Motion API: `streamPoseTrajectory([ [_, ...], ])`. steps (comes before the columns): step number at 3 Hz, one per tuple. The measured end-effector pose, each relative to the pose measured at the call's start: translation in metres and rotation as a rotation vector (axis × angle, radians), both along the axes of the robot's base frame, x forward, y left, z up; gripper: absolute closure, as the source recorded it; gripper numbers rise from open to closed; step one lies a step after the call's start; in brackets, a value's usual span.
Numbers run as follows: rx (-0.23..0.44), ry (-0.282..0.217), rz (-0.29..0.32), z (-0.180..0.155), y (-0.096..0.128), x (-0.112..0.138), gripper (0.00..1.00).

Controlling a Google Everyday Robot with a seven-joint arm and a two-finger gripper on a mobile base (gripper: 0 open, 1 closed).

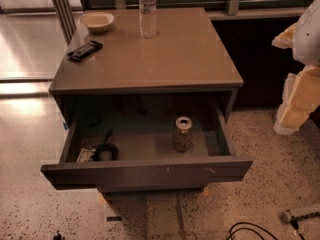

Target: Pick orange can from top drawer and place on counter

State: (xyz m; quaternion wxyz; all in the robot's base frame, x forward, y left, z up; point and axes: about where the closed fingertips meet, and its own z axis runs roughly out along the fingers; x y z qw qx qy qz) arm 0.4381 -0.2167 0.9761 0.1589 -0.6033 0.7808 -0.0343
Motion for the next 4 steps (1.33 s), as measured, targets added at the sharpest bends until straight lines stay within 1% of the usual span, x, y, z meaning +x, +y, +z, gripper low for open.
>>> streamPoseTrajectory([
  [1, 0.0, 0.0, 0.0, 0.0, 0.0, 0.0, 0.0],
  [2, 0.007, -0.003, -0.002, -0.002, 0.0, 0.001, 0.25],
  [3, 0.103, -0.033, -0.036, -0.026, -0.001, 0.018, 0.49],
  [4, 0.244, -0.022, -0.049, -0.089, 0.01, 0.047, 0.71],
])
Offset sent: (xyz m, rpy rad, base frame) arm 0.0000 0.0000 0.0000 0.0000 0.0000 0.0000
